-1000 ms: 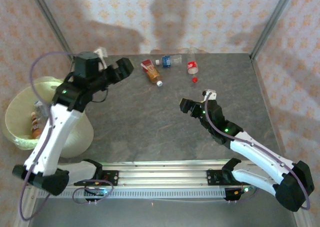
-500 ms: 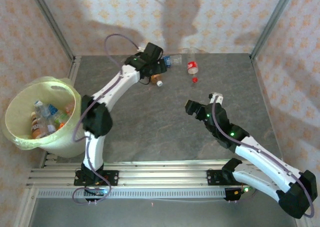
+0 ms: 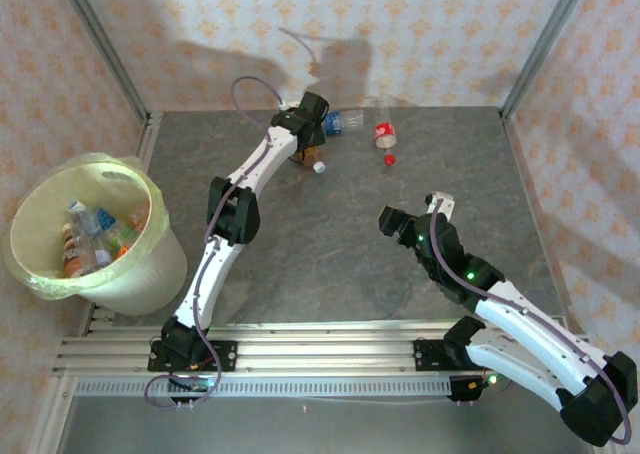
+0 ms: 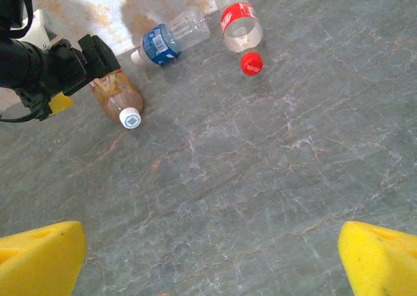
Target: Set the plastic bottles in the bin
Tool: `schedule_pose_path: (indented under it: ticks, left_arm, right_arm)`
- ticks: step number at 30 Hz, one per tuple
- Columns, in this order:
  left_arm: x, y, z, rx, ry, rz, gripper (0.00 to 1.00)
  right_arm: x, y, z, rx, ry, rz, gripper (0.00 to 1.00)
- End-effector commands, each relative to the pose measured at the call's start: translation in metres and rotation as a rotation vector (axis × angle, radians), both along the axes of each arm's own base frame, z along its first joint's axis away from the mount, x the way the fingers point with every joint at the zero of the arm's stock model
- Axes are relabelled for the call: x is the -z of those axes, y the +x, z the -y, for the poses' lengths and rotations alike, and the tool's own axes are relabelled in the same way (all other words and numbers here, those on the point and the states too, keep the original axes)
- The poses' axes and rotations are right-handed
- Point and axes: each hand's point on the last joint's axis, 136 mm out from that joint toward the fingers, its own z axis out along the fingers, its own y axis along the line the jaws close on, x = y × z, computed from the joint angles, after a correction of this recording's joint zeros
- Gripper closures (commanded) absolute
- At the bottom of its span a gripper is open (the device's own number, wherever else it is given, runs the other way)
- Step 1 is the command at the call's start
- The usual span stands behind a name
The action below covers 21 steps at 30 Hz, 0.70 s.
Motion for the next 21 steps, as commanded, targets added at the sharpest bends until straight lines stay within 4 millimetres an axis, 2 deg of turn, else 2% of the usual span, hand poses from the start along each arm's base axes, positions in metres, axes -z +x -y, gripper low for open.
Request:
schedule_pose_path:
  ticks: [1, 8, 14, 17, 21]
  left_arm:
    - [-0.003, 0.015, -0.002, -0.025, -0.059, 0.048, 0.0]
    - [0.033, 0.036, 0.018, 0.06, -0.19, 0.042, 0.0]
    - [0.05, 0.033, 0.001, -0.016, -0.158, 0.019, 0.13]
    - [0.048, 0.029, -0.002, -0.026, -0.16, 0.006, 0.19]
    - [0.033, 0.026, 0.004, 0.016, -0.175, 0.007, 0.29]
  right_arm:
    - [-0.002, -0.002, 0.011, 0.026, -0.048, -0.002, 0.01]
    - [0.001, -0.004, 0.014, 0.037, -0.052, -0.009, 0.01]
    - [0.002, -0.006, 0.016, 0.043, -0.054, -0.019, 0.01]
    - [0.003, -0.007, 0.017, 0.046, -0.053, -0.019, 0.01]
    - [0.003, -0.007, 0.017, 0.049, -0.046, -0.017, 0.01]
